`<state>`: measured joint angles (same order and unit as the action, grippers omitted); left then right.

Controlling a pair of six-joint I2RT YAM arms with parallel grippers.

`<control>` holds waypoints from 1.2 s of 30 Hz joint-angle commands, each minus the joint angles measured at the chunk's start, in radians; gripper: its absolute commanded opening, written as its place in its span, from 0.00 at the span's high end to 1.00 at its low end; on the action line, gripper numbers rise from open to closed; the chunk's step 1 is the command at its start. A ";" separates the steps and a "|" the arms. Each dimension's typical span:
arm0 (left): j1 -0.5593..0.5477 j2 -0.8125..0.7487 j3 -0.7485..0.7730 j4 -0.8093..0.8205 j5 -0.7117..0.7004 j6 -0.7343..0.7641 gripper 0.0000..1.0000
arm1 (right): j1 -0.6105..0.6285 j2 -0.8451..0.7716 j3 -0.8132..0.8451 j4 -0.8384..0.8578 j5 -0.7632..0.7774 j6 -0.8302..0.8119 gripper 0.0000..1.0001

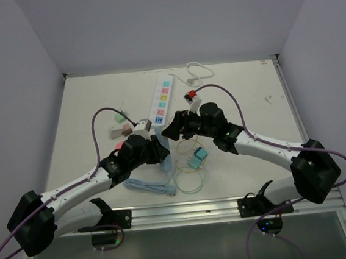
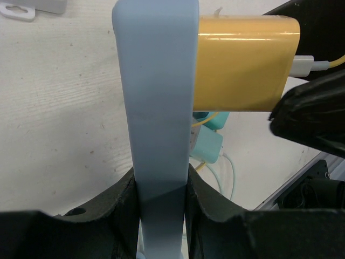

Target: Pull the plug off the socket

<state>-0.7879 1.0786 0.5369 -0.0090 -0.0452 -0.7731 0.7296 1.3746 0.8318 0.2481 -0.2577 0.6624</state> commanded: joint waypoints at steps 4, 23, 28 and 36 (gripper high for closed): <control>-0.010 -0.016 0.067 0.084 -0.022 0.014 1.00 | 0.014 0.006 0.043 0.025 -0.015 0.000 0.48; 0.015 0.021 0.092 -0.250 -0.341 -0.084 1.00 | 0.011 -0.204 0.050 -0.275 0.077 -0.070 1.00; 0.062 0.011 0.083 -0.269 -0.349 -0.112 1.00 | 0.011 -0.272 0.030 -0.354 0.097 -0.086 1.00; 0.070 -0.019 0.107 -0.269 -0.340 -0.081 1.00 | 0.010 -0.344 -0.046 -0.420 0.185 -0.109 1.00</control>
<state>-0.7181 1.0943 0.6231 -0.2989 -0.3470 -0.8536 0.7403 1.0363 0.8181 -0.1204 -0.1329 0.5846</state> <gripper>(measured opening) 0.358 0.353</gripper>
